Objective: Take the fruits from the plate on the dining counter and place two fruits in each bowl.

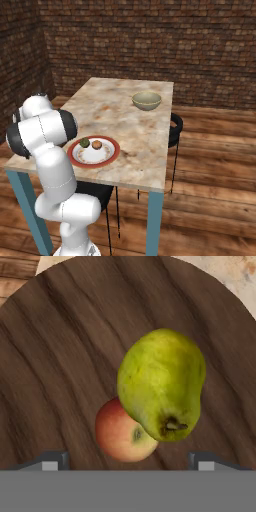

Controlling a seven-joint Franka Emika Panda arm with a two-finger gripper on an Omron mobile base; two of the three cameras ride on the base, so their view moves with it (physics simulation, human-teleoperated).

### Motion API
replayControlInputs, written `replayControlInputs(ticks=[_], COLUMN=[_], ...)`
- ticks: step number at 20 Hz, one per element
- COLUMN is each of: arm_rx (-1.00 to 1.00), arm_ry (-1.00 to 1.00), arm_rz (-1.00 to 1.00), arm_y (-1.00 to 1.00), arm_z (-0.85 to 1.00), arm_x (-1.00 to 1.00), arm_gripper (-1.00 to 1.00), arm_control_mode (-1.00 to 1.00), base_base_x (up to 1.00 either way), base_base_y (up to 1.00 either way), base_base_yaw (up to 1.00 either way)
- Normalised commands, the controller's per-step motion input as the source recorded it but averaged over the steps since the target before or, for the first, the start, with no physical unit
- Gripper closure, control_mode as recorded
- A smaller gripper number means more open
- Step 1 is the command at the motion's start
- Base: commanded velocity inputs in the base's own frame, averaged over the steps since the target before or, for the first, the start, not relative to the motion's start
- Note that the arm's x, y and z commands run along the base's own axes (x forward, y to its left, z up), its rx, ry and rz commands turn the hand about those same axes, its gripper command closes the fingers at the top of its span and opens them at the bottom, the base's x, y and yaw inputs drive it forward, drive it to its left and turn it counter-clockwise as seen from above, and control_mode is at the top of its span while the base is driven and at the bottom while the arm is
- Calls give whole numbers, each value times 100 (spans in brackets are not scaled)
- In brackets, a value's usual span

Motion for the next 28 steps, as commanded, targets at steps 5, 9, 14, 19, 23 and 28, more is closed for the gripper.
replayControlInputs(ticks=[5, 9, 14, 19, 23, 28], arm_rx=[0, 0, 0, 12, 18, 6], arm_ry=[-5, -7, -3, 0, 0, 0], arm_rz=[-2, -2, 0, 2, 6, 1], arm_y=[-15, -81, -100, -100, -100, -78], arm_z=[58, 89, 57, 18, 0, -25], arm_x=[-27, -73, -56, -7, 25, 31], arm_gripper=[-100, -100, -100, -100, -100, -100], arm_control_mode=[-100, -100, -100, -100, -100, -100], base_base_x=[0, 0, 0, 0, 0, 0], base_base_y=[0, 0, 0, 0, 0, 0], base_base_yaw=[0, 0, 0, 0, 0, 0])
